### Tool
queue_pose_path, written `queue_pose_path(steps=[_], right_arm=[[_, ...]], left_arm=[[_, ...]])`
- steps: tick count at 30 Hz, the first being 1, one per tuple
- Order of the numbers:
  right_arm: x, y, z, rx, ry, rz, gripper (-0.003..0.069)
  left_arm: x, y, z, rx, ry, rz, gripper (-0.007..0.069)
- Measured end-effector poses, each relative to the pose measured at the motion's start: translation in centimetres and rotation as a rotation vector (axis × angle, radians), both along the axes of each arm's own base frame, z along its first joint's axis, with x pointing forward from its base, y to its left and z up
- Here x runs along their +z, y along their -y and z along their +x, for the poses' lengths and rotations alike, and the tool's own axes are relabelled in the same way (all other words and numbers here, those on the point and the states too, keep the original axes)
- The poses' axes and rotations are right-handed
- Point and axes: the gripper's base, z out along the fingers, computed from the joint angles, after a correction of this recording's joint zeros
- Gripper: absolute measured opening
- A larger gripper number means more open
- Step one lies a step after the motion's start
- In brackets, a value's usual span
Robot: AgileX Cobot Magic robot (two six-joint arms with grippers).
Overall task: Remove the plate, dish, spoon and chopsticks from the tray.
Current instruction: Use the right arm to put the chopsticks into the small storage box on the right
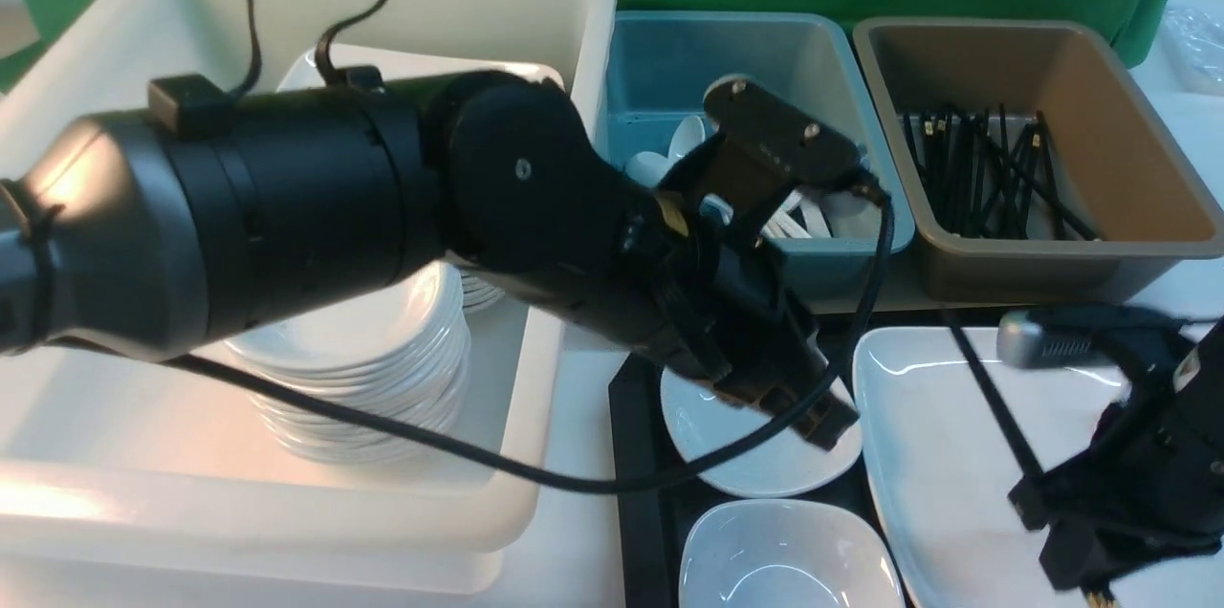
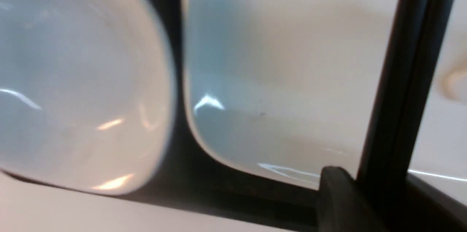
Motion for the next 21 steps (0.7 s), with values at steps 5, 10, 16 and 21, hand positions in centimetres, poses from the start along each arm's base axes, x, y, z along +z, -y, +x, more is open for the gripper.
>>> queue_pose_path(steps=[5, 10, 16, 21], right_arm=[[5.7, 0.1, 1.2, 0.001, 0.250, 0.023, 0.0157], [10.0, 1.4, 5.3, -0.080, 0.443, 0.041, 0.0157], [10.5, 4.4, 13.3, -0.190, 0.504, 0.014, 0.0157], [7.6, 4.9, 19.4, -0.208, 0.499, 0.006, 0.0157]], left_arm=[[2.5, 0.6, 1.0, 0.033, 0.097, -0.085, 0.0002], [4.1, 0.9, 1.6, 0.064, 0.171, -0.150, 0.0002], [4.9, 0.9, 2.3, 0.111, 0.249, -0.207, 0.0002], [5.5, 0.9, 2.8, 0.152, 0.316, -0.256, 0.0002]])
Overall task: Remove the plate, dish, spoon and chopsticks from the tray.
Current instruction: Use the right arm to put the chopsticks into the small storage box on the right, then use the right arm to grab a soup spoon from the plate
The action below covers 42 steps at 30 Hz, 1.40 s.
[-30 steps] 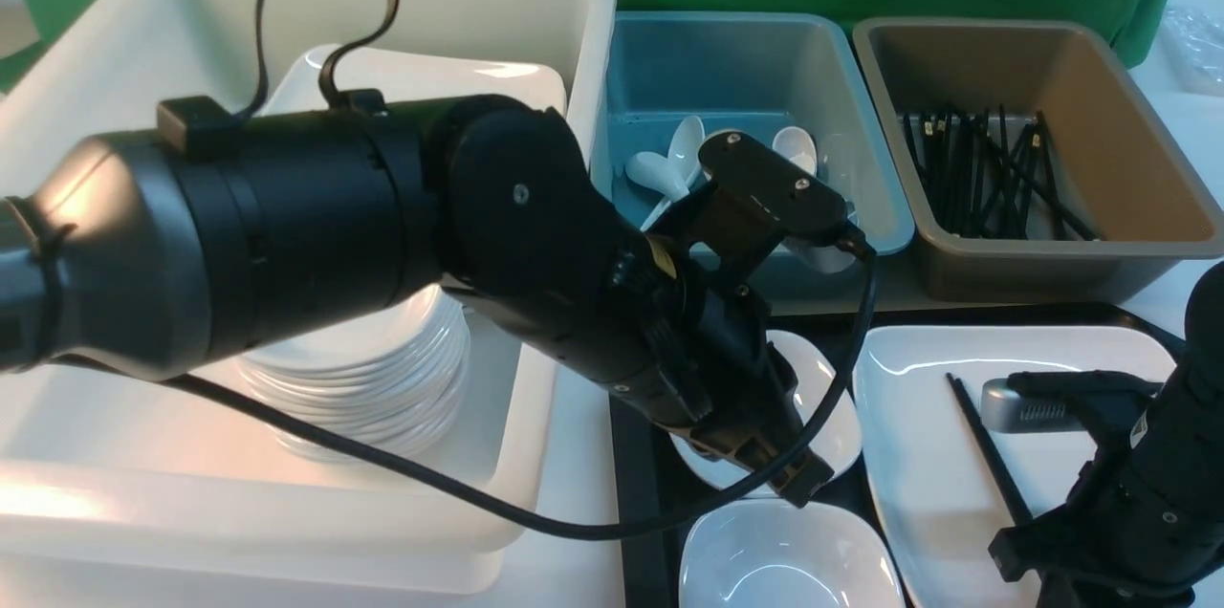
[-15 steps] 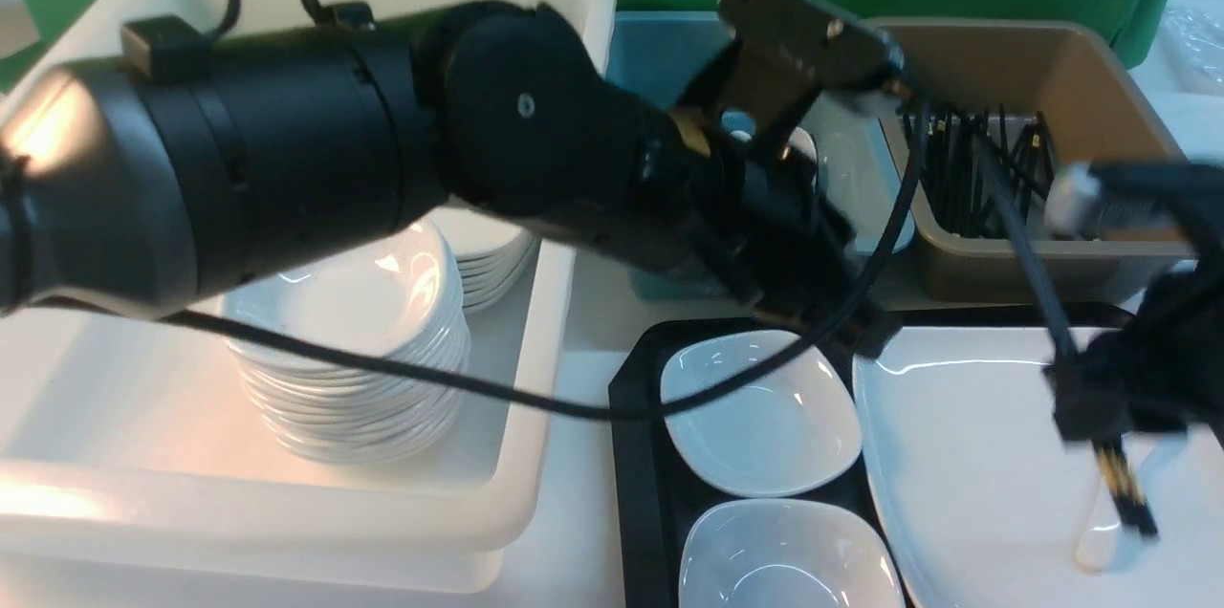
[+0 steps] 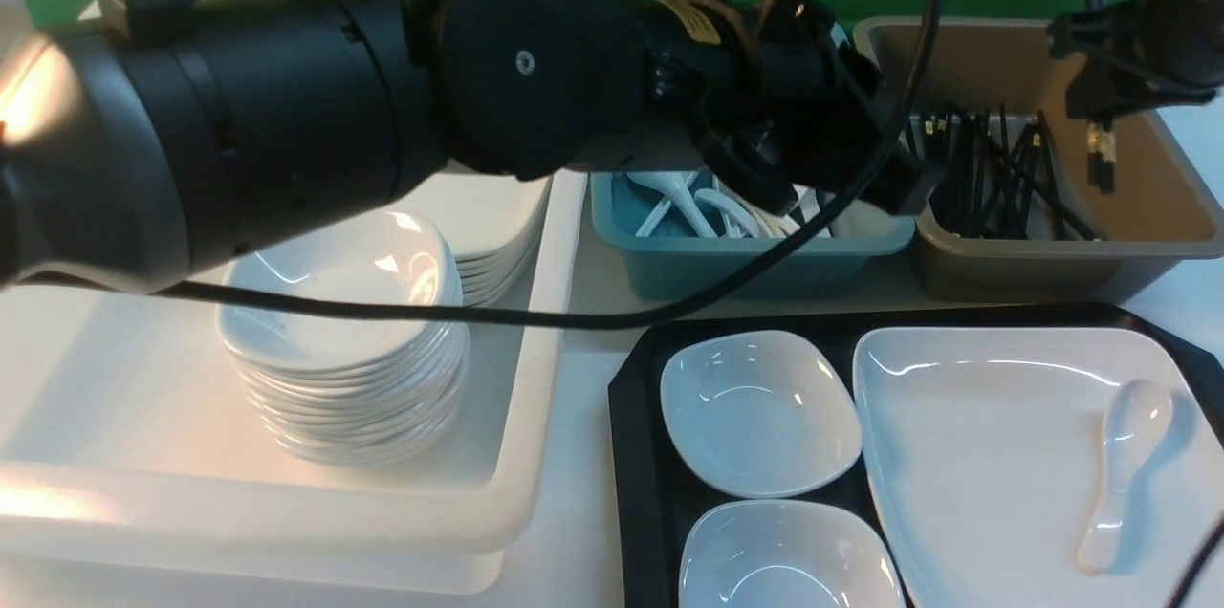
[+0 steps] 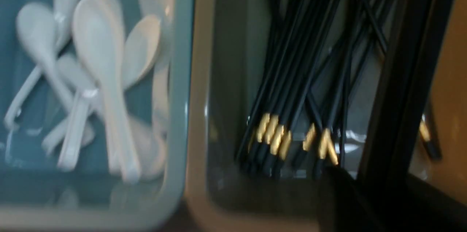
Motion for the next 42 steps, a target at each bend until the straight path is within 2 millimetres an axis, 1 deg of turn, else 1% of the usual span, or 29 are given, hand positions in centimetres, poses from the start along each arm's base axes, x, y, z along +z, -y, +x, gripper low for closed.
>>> queue_pose_path(steps=[2, 4, 5, 6, 9, 11, 12, 13, 14, 17, 18, 19, 21, 22, 23, 24, 25, 26, 27, 28, 29, 33, 34, 35, 36, 38, 39, 40, 42], right_arm=[[-1.7, 0.0, 2.2, -0.003, -0.013, 0.002, 0.0157], [-2.7, 0.0, 3.3, -0.005, -0.020, 0.004, 0.0157], [-4.0, -0.1, 4.4, -0.009, -0.029, 0.006, 0.0157], [-4.8, -0.1, 5.0, -0.014, -0.035, 0.009, 0.0157], [-6.6, -0.1, 6.0, -0.027, -0.055, 0.015, 0.0158], [-7.0, -0.1, 6.1, -0.027, -0.067, 0.015, 0.0176], [-7.1, -0.1, 6.1, -0.028, -0.068, 0.016, 0.0195], [-7.1, -0.1, 6.1, -0.030, -0.072, 0.016, 0.0233], [-7.1, -0.1, 5.9, -0.030, -0.087, 0.017, 0.0292], [-6.5, -0.1, 5.3, -0.022, -0.128, 0.016, 0.0403], [-6.1, -0.1, 4.8, -0.010, -0.156, 0.012, 0.0438], [-5.6, -0.1, 4.3, 0.000, -0.181, 0.007, 0.0444], [-4.4, -0.1, 3.3, 0.019, -0.222, 0.000, 0.0416], [-3.7, -0.2, 2.5, 0.038, -0.255, -0.006, 0.0374], [-3.4, -0.2, 2.2, 0.046, -0.269, -0.008, 0.0352], [-1.8, -0.2, 0.6, 0.083, -0.307, -0.022, 0.0218], [-1.4, -0.2, 0.3, 0.090, -0.303, -0.025, 0.0190], [-0.4, -0.1, -1.1, 0.103, -0.293, -0.031, 0.0104], [0.0, -0.1, -1.8, 0.105, -0.293, -0.032, 0.0075], [0.4, -0.1, -3.2, 0.106, -0.300, -0.032, 0.0055], [0.6, -0.1, -3.9, 0.106, -0.306, -0.032, 0.0051], [0.0, 0.0, -8.5, 0.114, -0.366, -0.033, 0.0080], [-1.1, 0.0, -10.9, 0.113, -0.376, -0.035, 0.0114], [-1.0, 0.0, -10.8, 0.112, -0.368, -0.035, 0.0119], [-2.5, 0.1, -13.0, 0.101, -0.374, -0.034, 0.0169], [-4.0, 0.1, -14.6, 0.073, -0.374, -0.027, 0.0218], [-4.7, 0.1, -15.3, 0.055, -0.373, -0.022, 0.0258], [-6.5, 0.2, -16.6, 0.012, -0.370, -0.012, 0.0330], [-8.1, 0.3, -17.3, -0.013, -0.367, -0.008, 0.0402]], left_arm=[[0.1, 0.0, 0.1, 0.008, 0.012, -0.010, 0.0002], [0.2, 0.0, 0.1, 0.010, 0.016, -0.013, 0.0002], [0.2, 0.0, 0.1, 0.012, 0.019, -0.014, 0.0002], [0.2, 0.0, 0.1, 0.012, 0.021, -0.013, 0.0002], [0.2, 0.0, 0.2, 0.012, 0.027, -0.011, 0.0002], [0.2, 0.0, 0.2, 0.014, 0.029, -0.013, 0.0002], [0.3, 0.0, 0.2, 0.015, 0.031, -0.014, 0.0002], [0.3, 0.0, 0.2, 0.015, 0.031, -0.015, 0.0002], [0.3, 0.0, 0.2, 0.016, 0.032, -0.015, 0.0002], [0.3, 0.0, 0.2, 0.016, 0.032, -0.015, 0.0002], [0.3, 0.0, 0.2, 0.016, 0.032, -0.015, 0.0002], [0.3, 0.0, 0.2, 0.016, 0.032, -0.015, 0.0002], [0.3, 0.0, 0.2, 0.015, 0.031, -0.015, 0.0002], [0.2, 0.0, 0.2, 0.014, 0.029, -0.014, 0.0002], [0.2, 0.0, 0.2, 0.014, 0.028, -0.012, 0.0002], [0.1, 0.0, 0.1, 0.008, 0.019, -0.005, 0.0002], [0.1, 0.0, 0.1, 0.004, 0.014, -0.001, 0.0002], [-0.1, 0.0, 0.0, -0.006, 0.000, 0.013, 0.0002], [-0.2, 0.0, -0.1, -0.016, -0.012, 0.028, 0.0002], [-0.4, 0.0, -0.2, -0.025, -0.022, 0.042, 0.0002], [-0.6, 0.0, -0.4, -0.037, -0.034, 0.061, 0.0002], [-1.7, -0.2, -1.1, -0.103, -0.114, 0.170, 0.0002], [-2.3, -0.3, -1.4, -0.133, -0.146, 0.225, 0.0002], [-2.4, -0.3, -1.5, -0.142, -0.155, 0.236, 0.0002], [-3.0, -0.4, -1.8, -0.182, -0.179, 0.293, 0.0002], [-3.7, -0.3, -2.0, -0.229, -0.196, 0.346, 0.0002], [-4.1, -0.2, -2.2, -0.255, -0.207, 0.373, 0.0002], [-4.8, 0.1, -2.4, -0.297, -0.213, 0.409, 0.0002], [-5.3, 0.5, -2.8, -0.334, -0.215, 0.436, 0.0002]])
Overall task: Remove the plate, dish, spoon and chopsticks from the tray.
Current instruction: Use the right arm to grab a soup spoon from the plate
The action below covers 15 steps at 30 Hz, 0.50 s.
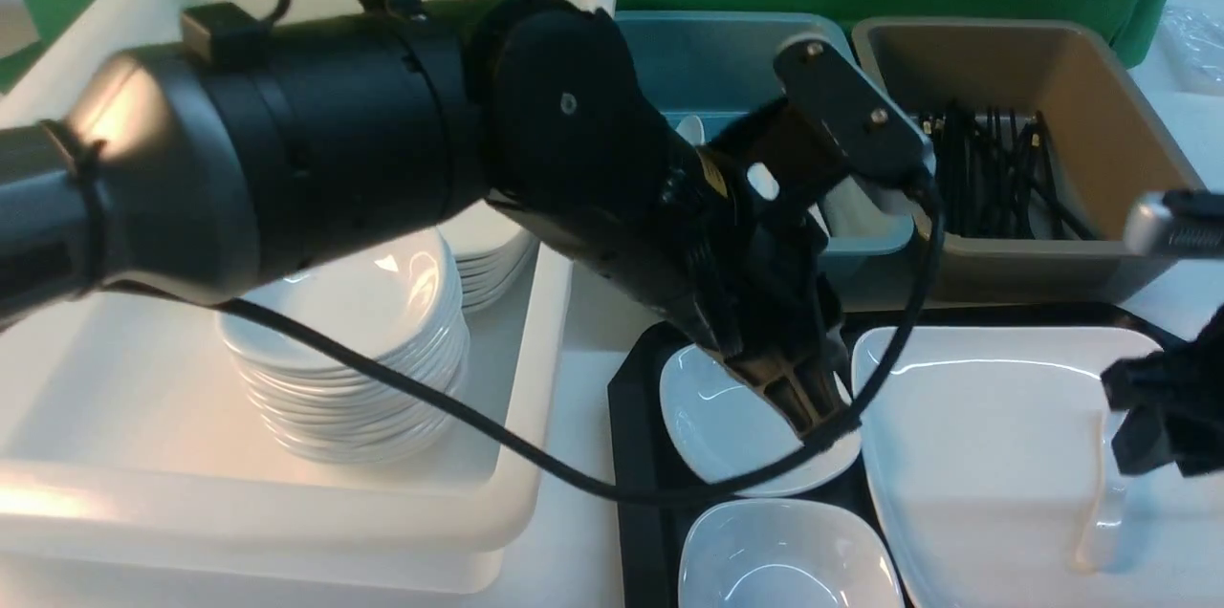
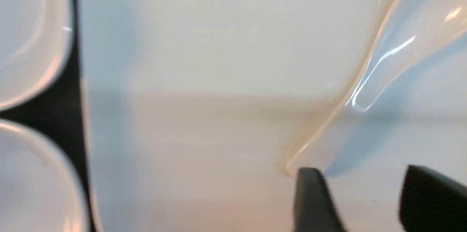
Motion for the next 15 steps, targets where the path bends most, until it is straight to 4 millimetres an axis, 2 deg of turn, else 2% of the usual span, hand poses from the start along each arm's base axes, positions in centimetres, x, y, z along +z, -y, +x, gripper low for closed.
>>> queue_pose_path(steps=[2, 6, 11, 13, 15], right_arm=[[-1.7, 0.1, -0.5, -0.028, 0.009, -0.001, 0.0478], [-3.7, 0.2, -0.2, -0.057, 0.033, -0.005, 0.0525], [-5.6, 0.2, 0.6, -0.065, 0.001, -0.010, 0.0494], [-6.4, 0.2, 0.8, -0.065, -0.020, -0.012, 0.0466], [-6.7, 0.3, 1.0, -0.060, -0.023, -0.021, 0.0409]], left_arm=[[-0.8, 0.8, -0.5, -0.040, -0.006, 0.022, 0.0002], [-2.1, 2.4, -1.4, -0.088, -0.011, 0.039, 0.0002], [-3.2, 3.9, -1.8, -0.095, 0.004, 0.021, 0.0002], [-3.2, 4.0, -1.7, -0.086, 0.010, 0.006, 0.0002], [-3.1, 4.1, -1.5, -0.078, 0.025, -0.007, 0.0002]])
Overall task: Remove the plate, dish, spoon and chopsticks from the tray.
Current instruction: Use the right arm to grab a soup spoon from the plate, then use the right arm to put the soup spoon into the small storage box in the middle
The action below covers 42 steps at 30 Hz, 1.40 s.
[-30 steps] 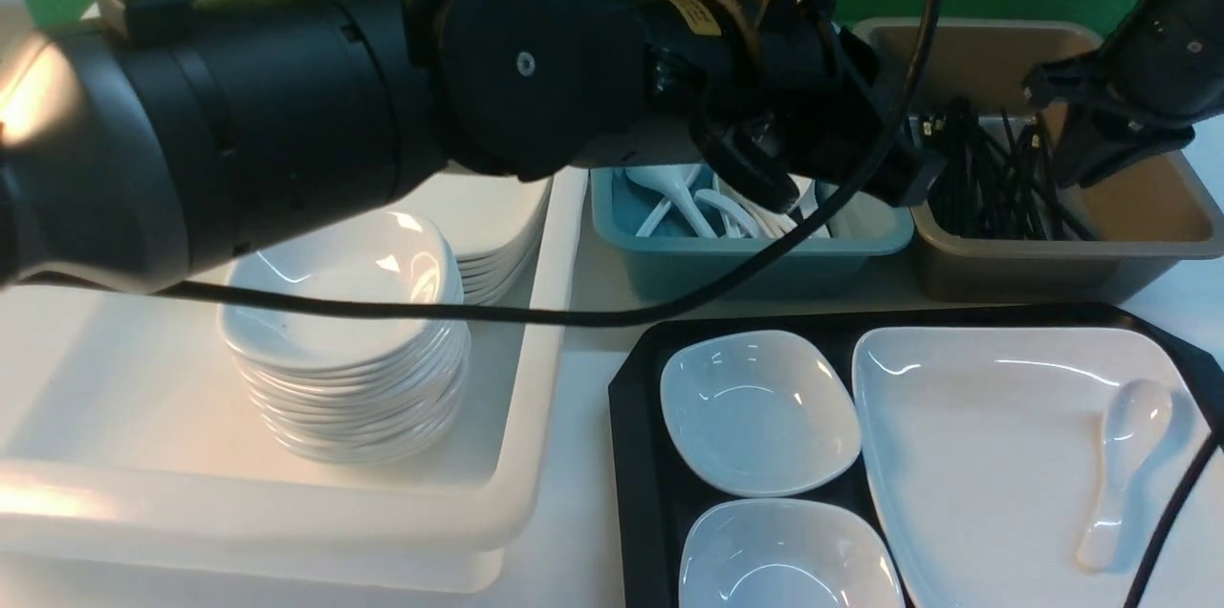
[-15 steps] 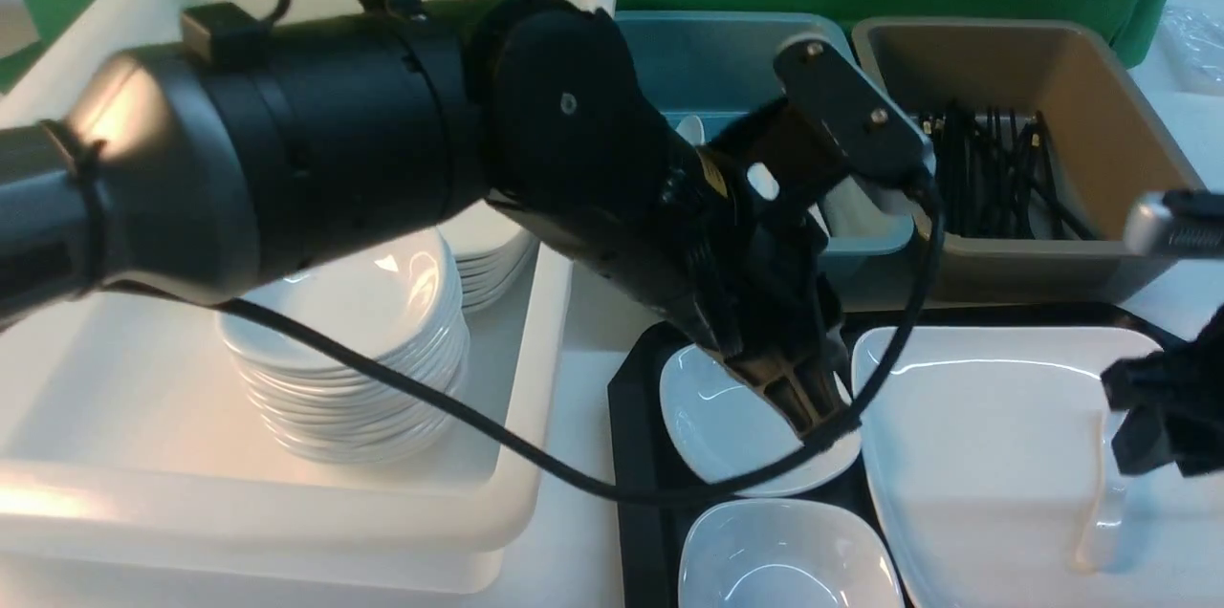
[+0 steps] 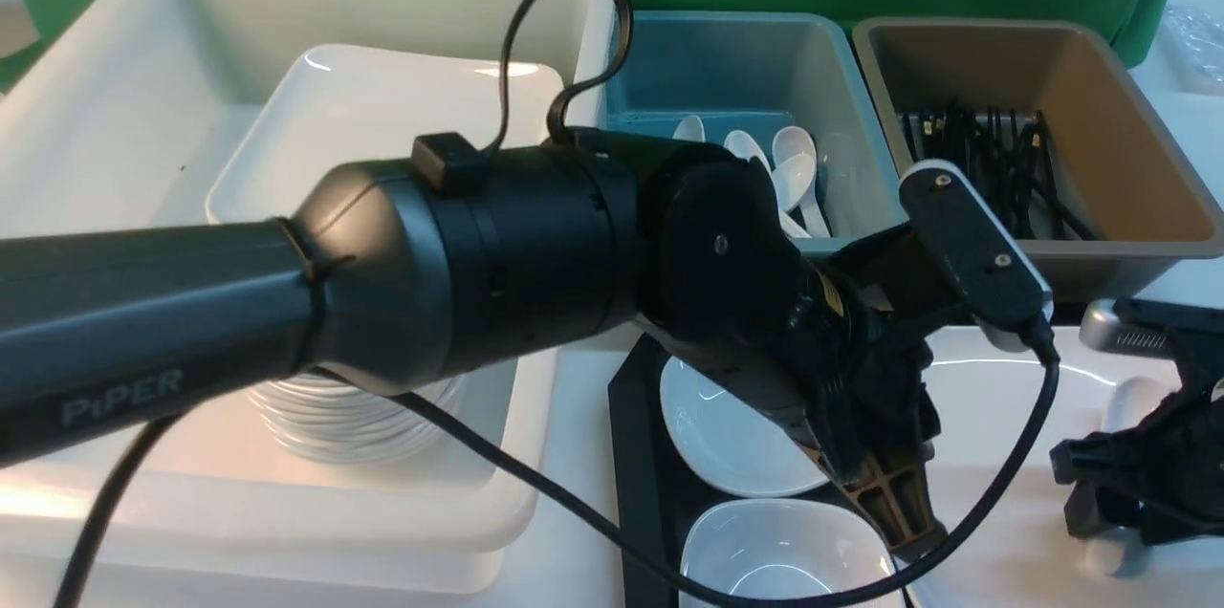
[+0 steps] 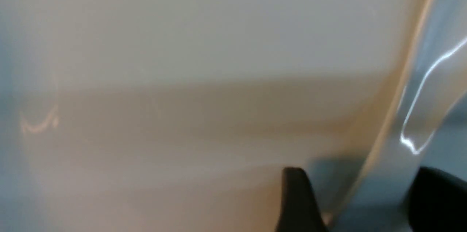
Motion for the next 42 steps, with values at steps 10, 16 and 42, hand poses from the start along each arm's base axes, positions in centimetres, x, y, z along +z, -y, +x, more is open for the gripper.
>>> queue_pose_path(steps=[10, 16, 42], right_arm=[[3.6, -0.4, 0.1, -0.004, 0.086, 0.034, 0.0178], [11.3, -2.9, 2.7, 0.116, 0.338, 0.098, 0.0178], [10.6, -14.8, 19.5, 0.325, 0.344, 0.226, 0.0416]], left_arm=[[1.8, 0.3, 0.7, 0.067, 0.026, -0.079, 0.0002], [7.7, -2.3, 2.8, 0.234, 0.061, -0.253, 0.0002], [8.0, -13.1, 11.3, 0.661, -0.028, -0.267, 0.0002]])
